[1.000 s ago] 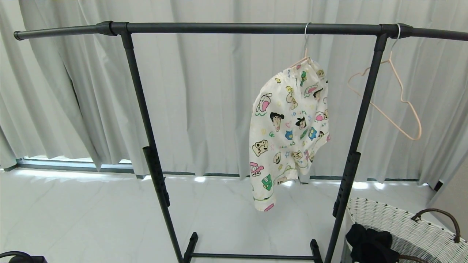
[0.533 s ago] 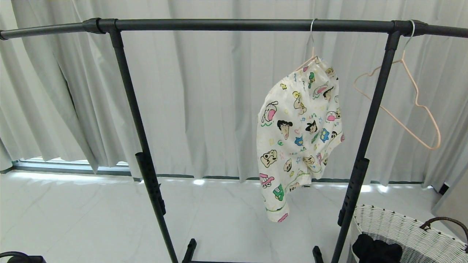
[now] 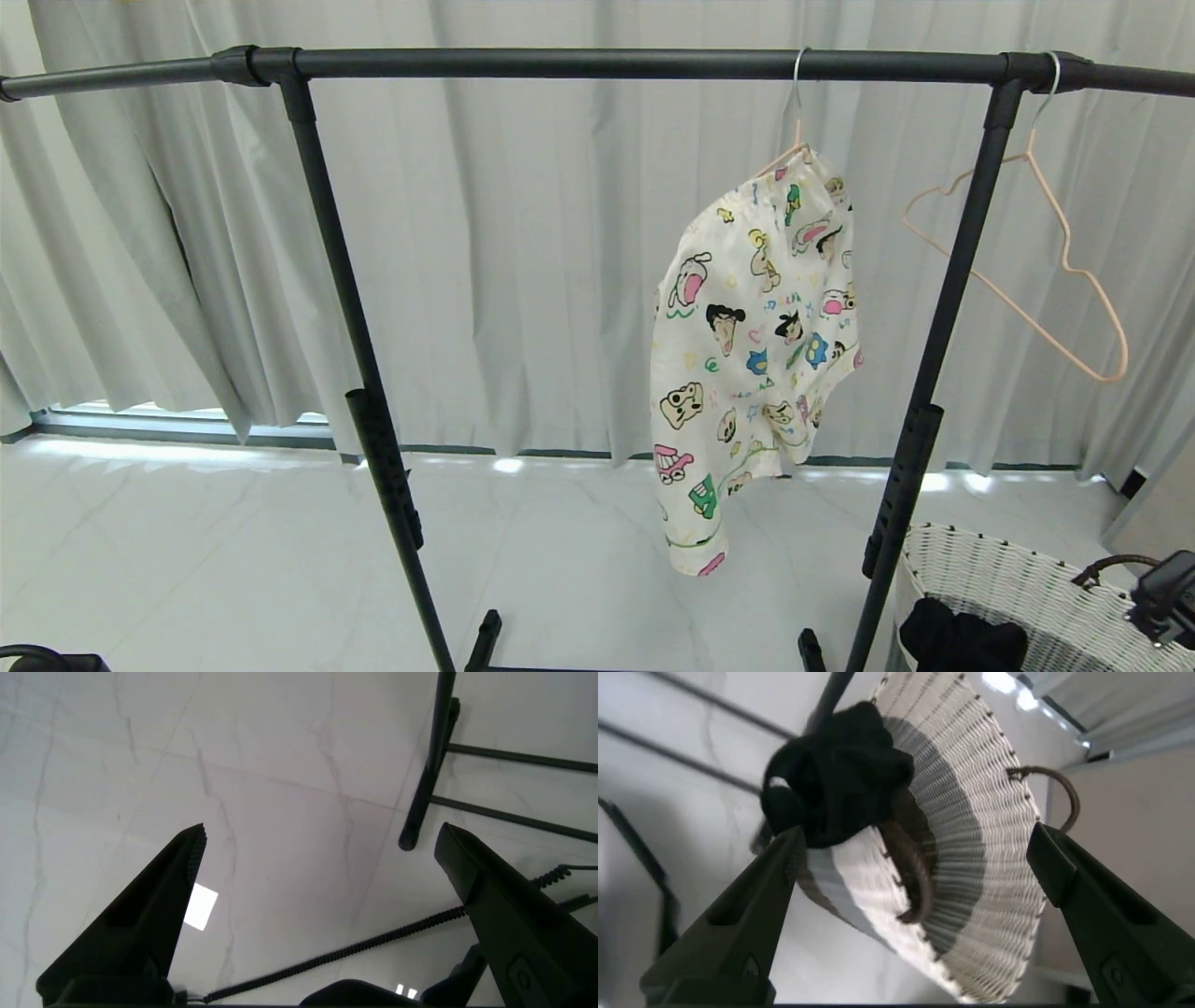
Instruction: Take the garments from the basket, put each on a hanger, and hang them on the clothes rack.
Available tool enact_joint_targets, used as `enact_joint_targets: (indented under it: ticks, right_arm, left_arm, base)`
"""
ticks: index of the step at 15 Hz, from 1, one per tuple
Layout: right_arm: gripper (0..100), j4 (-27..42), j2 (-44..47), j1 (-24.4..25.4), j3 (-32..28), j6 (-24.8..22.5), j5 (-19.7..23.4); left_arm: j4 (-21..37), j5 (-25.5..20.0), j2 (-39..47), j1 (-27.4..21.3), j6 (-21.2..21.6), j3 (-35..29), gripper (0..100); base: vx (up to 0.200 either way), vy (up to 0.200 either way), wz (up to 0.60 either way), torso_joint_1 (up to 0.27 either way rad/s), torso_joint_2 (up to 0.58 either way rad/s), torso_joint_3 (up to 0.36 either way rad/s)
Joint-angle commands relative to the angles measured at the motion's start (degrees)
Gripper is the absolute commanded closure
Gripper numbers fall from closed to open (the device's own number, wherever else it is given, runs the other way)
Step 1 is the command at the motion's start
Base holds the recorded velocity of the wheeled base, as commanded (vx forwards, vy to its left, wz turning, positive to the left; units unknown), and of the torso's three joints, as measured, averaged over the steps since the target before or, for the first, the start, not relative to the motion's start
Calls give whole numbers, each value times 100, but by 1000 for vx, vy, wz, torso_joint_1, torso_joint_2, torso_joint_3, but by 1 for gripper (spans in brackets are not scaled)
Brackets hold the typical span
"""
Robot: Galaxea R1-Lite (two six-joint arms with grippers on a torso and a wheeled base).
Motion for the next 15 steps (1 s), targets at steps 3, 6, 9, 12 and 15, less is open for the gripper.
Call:
enact_joint_targets:
  ticks: [3,6,9,12,15]
  right_arm:
    - [0,-1880,2952,165,102,-625,-5]
    - [0,-2530,3866,279,366,-651,-199]
    - [0,-2812,4244,279,471,-651,-208]
    - [0,-2908,4394,253,348,-651,-216]
    - [0,-3488,4921,217,181,-651,-234]
  left_arm:
    - [-4,-112,-19,4,3,0,0]
    - [-4,-182,-19,4,3,0,0]
    - [-4,-182,-28,4,3,0,0]
    - [-4,-331,-28,4,21,0,0]
    - [-12,-331,-63,4,30,0,0]
  base:
    - [0,0,0,0,0,0]
    - [0,0,0,0,0,0]
    - [0,0,0,0,0,0]
    - [0,0,0,0,0,0]
    - [0,0,0,0,0,0]
